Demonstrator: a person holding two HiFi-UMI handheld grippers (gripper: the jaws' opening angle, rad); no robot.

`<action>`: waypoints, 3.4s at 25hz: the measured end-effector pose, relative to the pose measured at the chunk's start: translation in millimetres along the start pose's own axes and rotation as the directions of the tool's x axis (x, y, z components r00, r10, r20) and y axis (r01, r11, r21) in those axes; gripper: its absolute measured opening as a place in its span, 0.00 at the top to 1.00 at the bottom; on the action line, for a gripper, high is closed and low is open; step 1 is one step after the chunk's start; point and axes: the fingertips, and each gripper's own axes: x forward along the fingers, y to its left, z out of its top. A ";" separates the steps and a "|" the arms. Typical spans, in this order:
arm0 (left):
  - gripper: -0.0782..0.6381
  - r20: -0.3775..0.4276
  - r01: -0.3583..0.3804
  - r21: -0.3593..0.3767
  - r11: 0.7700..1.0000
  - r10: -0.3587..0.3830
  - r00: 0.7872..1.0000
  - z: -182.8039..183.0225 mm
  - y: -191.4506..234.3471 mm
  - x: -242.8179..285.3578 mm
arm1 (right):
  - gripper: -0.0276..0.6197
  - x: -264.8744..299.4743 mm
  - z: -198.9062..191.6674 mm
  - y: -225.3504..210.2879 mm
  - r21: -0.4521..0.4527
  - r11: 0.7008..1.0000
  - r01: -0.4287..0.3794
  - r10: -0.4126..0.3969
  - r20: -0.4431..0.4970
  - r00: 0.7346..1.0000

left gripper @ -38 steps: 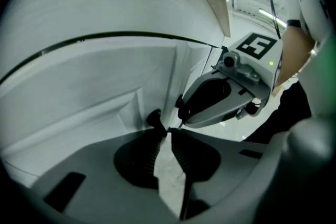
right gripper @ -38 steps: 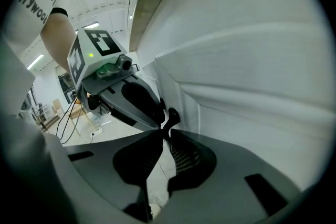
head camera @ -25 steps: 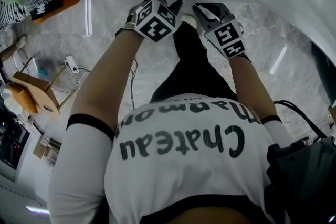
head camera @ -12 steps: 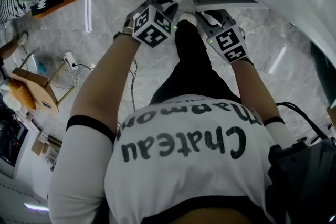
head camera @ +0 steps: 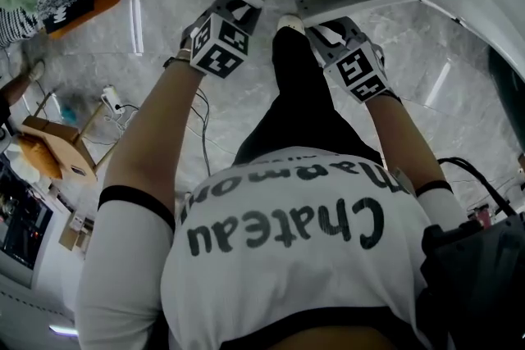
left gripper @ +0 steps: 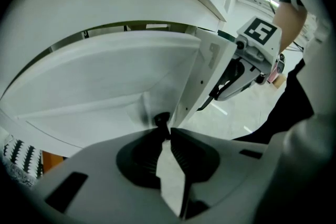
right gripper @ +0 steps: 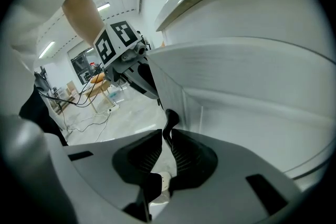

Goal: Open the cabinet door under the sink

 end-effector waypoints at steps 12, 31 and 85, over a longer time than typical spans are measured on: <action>0.83 -0.034 -0.044 -0.012 0.999 0.043 0.998 -22.3 -6.3 -10.3 | 0.89 -23.0 -30.7 16.1 -0.077 0.997 -0.009 0.003 -0.076 0.997; 0.83 -0.083 -0.153 -0.058 0.986 0.148 0.985 -69.4 -6.8 -30.0 | 0.89 -69.4 -96.6 35.4 -0.144 0.989 0.009 -0.038 -0.197 0.980; 0.83 -0.373 -0.057 0.225 0.973 0.139 0.917 -215.5 53.8 -106.5 | 0.87 -150.4 -182.8 15.3 -0.202 0.970 -0.136 0.000 -0.556 0.831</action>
